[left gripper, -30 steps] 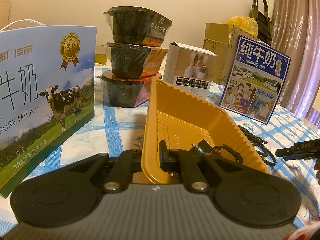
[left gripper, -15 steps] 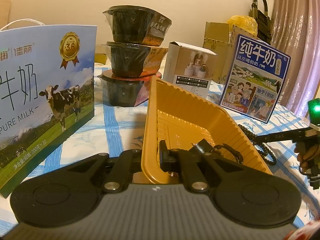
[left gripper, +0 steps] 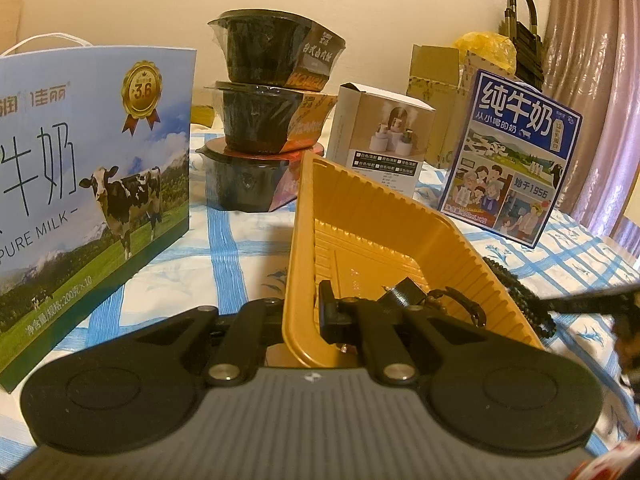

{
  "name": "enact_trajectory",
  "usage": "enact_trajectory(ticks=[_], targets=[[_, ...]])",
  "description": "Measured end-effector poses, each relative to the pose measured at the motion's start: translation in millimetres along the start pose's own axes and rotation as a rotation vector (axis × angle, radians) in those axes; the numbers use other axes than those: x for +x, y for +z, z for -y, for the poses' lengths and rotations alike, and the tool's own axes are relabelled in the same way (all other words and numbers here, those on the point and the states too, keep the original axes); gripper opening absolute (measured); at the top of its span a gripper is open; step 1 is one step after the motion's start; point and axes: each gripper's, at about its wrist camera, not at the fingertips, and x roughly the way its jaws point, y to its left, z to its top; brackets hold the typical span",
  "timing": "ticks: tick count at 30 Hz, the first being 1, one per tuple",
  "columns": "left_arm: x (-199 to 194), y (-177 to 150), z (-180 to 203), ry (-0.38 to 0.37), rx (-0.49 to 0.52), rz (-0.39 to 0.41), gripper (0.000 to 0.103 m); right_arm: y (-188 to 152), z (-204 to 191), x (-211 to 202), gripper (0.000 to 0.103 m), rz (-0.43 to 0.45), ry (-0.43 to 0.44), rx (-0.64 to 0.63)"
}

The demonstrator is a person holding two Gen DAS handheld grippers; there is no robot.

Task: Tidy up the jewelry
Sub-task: 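Move the right tool to the last green bead strand and grasp it, then lift the green bead strand high with the right tool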

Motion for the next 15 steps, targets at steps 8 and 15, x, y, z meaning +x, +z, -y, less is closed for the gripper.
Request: enact_trajectory(ticks=[8,15], targets=[[0,0,0,-0.003,-0.003,0.0,0.007,-43,-13,-50,0.007,-0.024,0.066,0.144],[-1,0,0,-0.002,-0.002,-0.001,0.007,-46,-23,-72,0.01,-0.035,0.065,0.11]])
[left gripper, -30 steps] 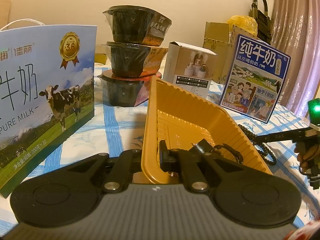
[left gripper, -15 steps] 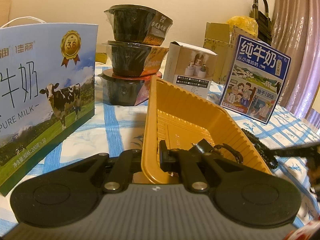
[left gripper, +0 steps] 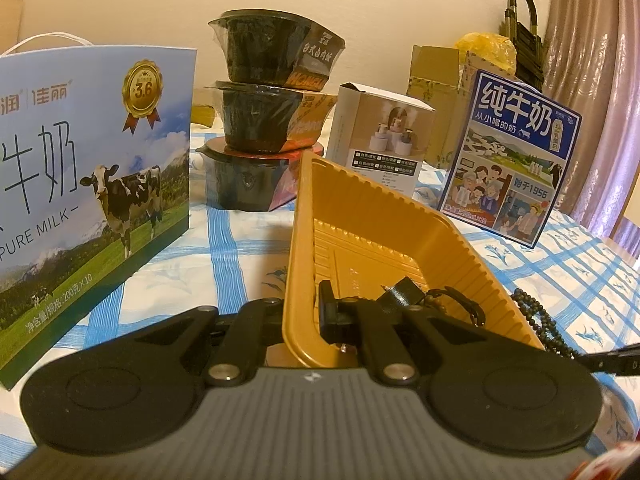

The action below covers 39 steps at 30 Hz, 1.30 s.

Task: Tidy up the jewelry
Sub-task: 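Lift the green bead strand high with the right tool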

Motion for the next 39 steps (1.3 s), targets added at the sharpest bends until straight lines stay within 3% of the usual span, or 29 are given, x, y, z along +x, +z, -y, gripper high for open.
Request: enact_trajectory(ticks=[1,2,4,12,16,22,28,34,39], targets=[[0,0,0,0.001,0.001,0.0,0.007,2,1,0,0.022,0.007,0.002,-0.002],[0,0,0,0.001,0.001,0.001,0.007,4,1,1,0.043,0.012,0.004,-0.005],[0,0,0,0.001,0.001,0.0,0.007,10,-1,2,0.061,0.042,-0.005,-0.012],[0,1,0,0.0,-0.003,-0.002,0.007,18,-14,43,0.061,0.006,-0.042,-0.149],[1,1,0,0.0,0.001,-0.001,0.007,17,-18,61,0.042,-0.03,-0.058,-0.199],[1,1,0,0.0,0.0,-0.002,0.007,19,-21,67,0.032,-0.047,-0.089,-0.223],[1,1,1,0.001,-0.003,-0.002,0.007,21,-26,70,0.015,-0.072,-0.091,-0.242],[1,1,1,0.001,0.0,-0.002,0.007,22,-25,67,0.014,-0.07,-0.088,-0.202],[1,1,1,0.001,0.001,-0.001,0.007,27,-10,53,0.014,-0.052,-0.023,-0.051]])
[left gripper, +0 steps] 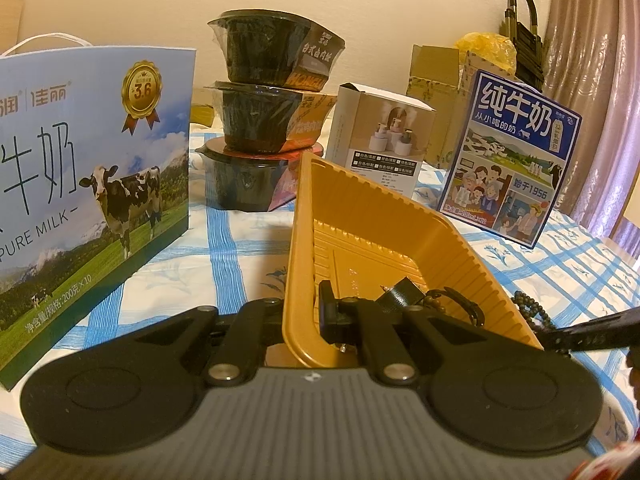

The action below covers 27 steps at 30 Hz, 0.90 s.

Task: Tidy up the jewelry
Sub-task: 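Lift the green bead strand high with the right tool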

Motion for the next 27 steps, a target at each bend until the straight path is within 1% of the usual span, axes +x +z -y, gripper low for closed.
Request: enact_trajectory(ticks=[2,3,5,9,14,18,22,27], targets=[[0,0,0,0.0,-0.001,0.0,0.007,4,13,-11,0.012,0.02,0.033,0.103],[0,0,0,0.0,-0.001,0.0,0.007,7,18,-16,0.007,0.029,0.048,0.142],[0,0,0,0.0,0.0,0.0,0.007,15,28,-31,0.007,0.062,0.084,0.215],[0,0,0,0.0,0.0,0.0,0.007,38,38,-63,0.007,0.133,0.119,0.251],[0,1,1,0.0,0.0,0.0,0.007,73,40,-106,0.007,0.227,0.136,0.241],[0,1,1,0.0,0.003,0.001,0.007,99,33,-139,0.007,0.288,0.126,0.184],[-1,1,2,0.0,0.002,0.001,0.007,118,24,-166,0.007,0.328,0.124,0.125],[-1,2,2,0.0,0.002,0.002,0.007,131,7,-185,0.007,0.359,0.134,0.071]])
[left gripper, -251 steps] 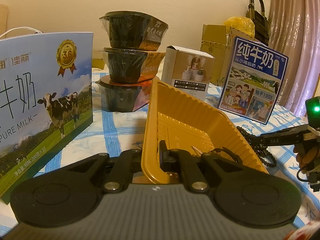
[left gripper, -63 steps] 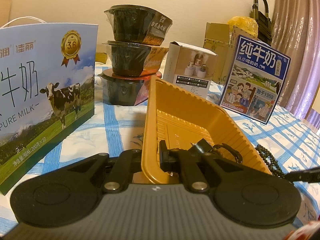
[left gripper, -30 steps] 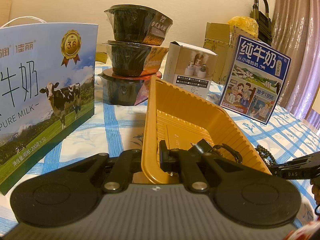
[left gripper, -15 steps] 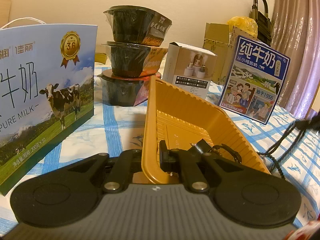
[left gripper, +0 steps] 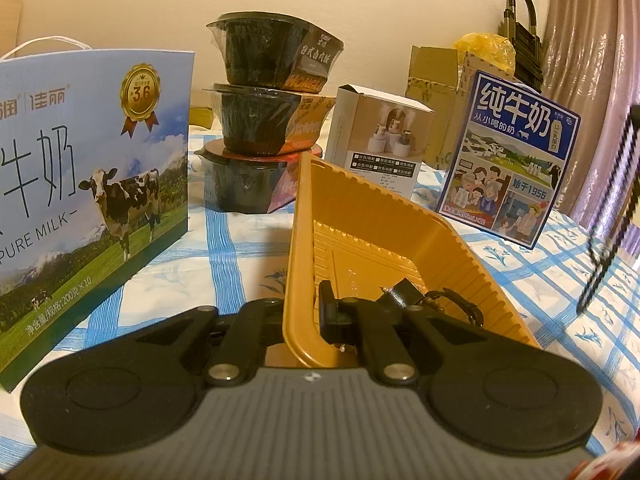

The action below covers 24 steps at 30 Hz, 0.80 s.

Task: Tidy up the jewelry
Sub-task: 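Lift the green bead strand high with the right tool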

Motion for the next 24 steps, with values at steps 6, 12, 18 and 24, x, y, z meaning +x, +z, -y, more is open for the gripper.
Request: enact_trajectory(ticks=[6,12,18,24], targets=[[0,1,0,0.001,0.002,0.002,0.007,14,-28,4,0.007,0.017,0.074,-0.028],[0,0,0,0.001,-0.005,0.004,0.007,16,-57,20,0.007,0.013,0.182,-0.013],[0,1,-1,-0.002,-0.008,0.003,0.007,7,-95,45,0.007,-0.029,0.287,-0.021],[0,1,-2,-0.004,-0.018,0.005,0.007,-11,-118,72,0.007,-0.08,0.322,-0.027]])
